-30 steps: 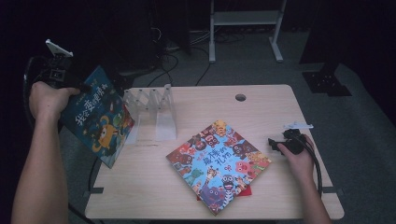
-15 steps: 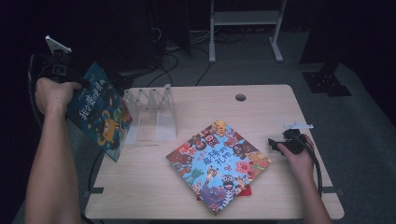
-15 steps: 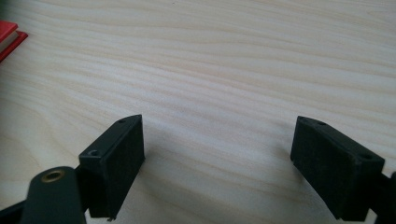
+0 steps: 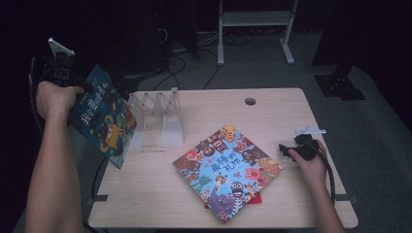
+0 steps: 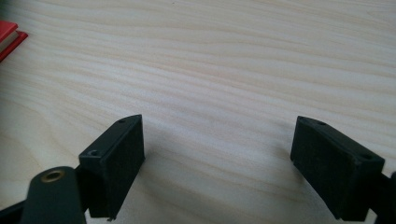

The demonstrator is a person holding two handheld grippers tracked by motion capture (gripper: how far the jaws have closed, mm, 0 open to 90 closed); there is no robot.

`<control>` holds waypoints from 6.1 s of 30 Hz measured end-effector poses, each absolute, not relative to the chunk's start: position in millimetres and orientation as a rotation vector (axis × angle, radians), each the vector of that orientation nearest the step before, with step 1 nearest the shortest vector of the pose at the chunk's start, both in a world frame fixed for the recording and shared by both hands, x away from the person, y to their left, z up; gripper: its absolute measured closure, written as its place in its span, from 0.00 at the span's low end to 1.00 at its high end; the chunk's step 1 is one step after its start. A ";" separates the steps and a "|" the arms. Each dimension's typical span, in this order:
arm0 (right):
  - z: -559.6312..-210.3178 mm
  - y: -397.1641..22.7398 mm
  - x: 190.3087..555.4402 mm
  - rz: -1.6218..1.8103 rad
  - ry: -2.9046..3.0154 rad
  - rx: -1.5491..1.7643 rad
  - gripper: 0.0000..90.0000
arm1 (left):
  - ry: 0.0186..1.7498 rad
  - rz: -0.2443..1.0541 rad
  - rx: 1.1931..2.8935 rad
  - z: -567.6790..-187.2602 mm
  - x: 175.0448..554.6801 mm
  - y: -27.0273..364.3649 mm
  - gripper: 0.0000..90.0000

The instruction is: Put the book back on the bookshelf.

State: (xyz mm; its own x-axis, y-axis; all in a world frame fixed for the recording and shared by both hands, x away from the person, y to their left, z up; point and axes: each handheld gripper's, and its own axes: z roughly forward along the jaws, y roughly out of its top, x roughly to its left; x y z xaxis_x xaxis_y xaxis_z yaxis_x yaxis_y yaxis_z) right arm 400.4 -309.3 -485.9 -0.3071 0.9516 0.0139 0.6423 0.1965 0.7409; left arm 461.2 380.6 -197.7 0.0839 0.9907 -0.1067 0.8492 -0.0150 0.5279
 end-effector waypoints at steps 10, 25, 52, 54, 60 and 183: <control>-485.8 -309.0 400.2 0.910 2.025 1.489 0.18 | 1.774 0.435 1.909 -194.1 456.6 382.8 0.71; -485.9 -309.1 400.3 0.910 2.026 1.487 0.18 | 1.681 0.573 1.914 -173.7 440.2 384.2 0.64; -485.9 -309.1 400.2 0.909 2.026 1.486 0.18 | 1.461 0.504 2.008 -178.4 414.0 355.5 1.00; -485.9 -309.1 400.2 0.909 2.026 1.486 0.18 | 1.433 0.479 2.020 -184.2 412.6 350.3 1.00; -485.9 -309.1 400.2 0.909 2.026 1.487 0.18 | 1.368 0.445 2.053 -198.1 408.0 336.1 1.00; -468.5 -274.2 343.5 1.241 2.485 1.110 0.54 | 0.894 -0.110 2.324 -434.0 375.4 206.2 0.42</control>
State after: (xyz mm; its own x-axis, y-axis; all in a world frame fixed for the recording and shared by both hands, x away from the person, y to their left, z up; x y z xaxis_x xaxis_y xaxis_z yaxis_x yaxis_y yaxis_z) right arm 343.5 -274.2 -468.5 -0.7150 0.6750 0.1819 0.5508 0.3838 0.7411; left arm 375.4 206.2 -434.0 0.7654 0.5742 -0.2906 0.6274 -0.5655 0.5353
